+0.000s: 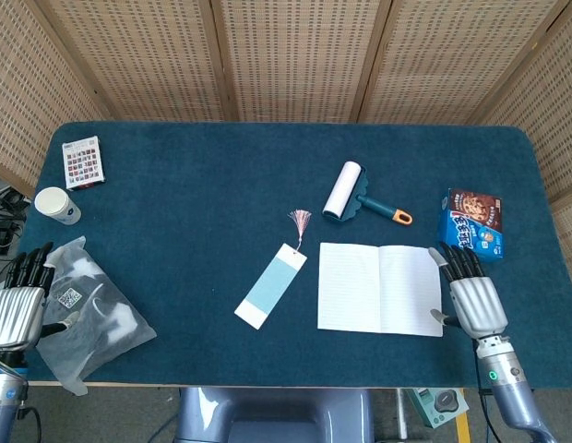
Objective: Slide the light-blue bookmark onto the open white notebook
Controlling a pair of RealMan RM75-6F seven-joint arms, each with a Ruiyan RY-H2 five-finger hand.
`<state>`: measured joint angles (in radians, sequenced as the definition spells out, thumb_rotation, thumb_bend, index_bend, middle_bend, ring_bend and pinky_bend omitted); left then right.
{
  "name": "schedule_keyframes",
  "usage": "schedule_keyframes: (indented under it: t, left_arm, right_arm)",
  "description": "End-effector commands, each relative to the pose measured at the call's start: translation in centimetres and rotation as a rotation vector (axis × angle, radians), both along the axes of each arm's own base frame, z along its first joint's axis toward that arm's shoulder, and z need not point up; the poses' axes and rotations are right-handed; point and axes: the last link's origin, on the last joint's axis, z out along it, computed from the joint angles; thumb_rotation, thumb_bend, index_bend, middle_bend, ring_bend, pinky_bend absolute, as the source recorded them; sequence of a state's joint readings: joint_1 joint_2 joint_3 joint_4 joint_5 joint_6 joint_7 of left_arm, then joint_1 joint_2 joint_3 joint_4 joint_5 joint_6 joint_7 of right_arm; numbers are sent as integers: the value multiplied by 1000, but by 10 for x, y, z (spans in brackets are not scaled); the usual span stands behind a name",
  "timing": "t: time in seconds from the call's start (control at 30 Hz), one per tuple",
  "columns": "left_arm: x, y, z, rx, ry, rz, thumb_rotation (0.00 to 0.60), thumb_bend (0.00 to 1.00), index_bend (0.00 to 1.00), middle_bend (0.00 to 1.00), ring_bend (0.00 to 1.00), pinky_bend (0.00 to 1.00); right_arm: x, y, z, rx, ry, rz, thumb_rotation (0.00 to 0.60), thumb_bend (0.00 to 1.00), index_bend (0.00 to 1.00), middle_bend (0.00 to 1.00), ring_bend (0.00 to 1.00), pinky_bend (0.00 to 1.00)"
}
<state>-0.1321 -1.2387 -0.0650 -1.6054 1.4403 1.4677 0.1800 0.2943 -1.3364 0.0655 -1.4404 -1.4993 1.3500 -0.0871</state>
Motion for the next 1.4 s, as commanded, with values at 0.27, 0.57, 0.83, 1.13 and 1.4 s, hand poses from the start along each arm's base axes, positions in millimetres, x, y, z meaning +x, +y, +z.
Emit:
schedule_keyframes:
  t: [0.27,0.57,0.83,1.13,1.4]
  left_arm:
    - [-8,5,-3,-26,-8,30,600,119,0,0,0,0]
    - [-14,11,-3,-32,-30,50,600,119,0,0,0,0]
    - [-17,13,-5,-46,-37,59,600,118,0,0,0,0]
    - [-19,14,-8,-66,-41,68,600,119,0,0,0,0]
    - [-20,15,-10,-74,-42,73,600,119,0,0,0,0]
  right_arm:
    - [60,-71,-13,71,5,160,600,177,121,0,0,13]
    - [113,-114,-58,203,38,292,600,181,237,0,0,41]
    - [165,-130,-103,324,69,401,600,181,262,0,0,51]
    - [199,-127,-147,442,119,469,600,181,279,0,0,50]
    - [221,-111,-185,537,168,532,600,181,280,0,0,48]
